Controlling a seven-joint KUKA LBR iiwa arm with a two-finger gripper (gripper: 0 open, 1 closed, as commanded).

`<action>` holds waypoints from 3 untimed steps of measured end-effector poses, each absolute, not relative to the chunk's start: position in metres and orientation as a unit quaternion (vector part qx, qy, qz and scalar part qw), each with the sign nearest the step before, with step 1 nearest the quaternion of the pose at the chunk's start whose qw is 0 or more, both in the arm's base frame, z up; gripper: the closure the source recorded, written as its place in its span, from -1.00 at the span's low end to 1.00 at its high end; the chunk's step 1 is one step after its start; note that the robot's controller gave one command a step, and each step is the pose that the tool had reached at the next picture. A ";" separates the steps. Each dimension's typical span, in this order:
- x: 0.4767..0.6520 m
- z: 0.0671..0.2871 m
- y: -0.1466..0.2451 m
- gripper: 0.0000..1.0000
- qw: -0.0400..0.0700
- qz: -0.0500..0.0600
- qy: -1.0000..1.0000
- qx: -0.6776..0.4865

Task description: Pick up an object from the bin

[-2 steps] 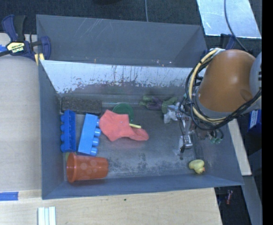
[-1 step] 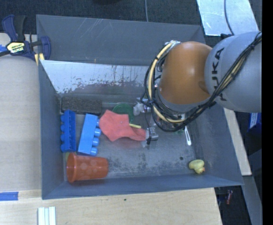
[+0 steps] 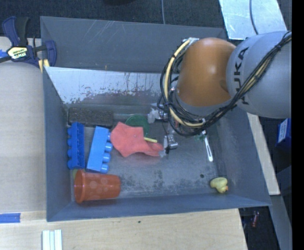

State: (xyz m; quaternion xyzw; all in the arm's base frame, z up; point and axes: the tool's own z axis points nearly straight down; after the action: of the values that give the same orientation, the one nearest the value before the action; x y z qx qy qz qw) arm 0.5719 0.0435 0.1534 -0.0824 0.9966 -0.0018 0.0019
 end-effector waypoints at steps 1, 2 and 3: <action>0.577 0.101 0.072 -1.00 0.007 0.000 1.000 -0.020; 0.574 0.072 0.083 1.00 0.009 -0.001 1.000 0.002; 0.574 0.072 0.083 1.00 0.009 -0.001 1.000 0.002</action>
Offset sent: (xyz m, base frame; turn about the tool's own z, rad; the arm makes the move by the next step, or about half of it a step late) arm -0.0004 0.0400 -0.0834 0.1709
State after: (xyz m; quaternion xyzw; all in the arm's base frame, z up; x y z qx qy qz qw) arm 0.5738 0.0826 0.0720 0.0022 1.0000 -0.0015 0.0088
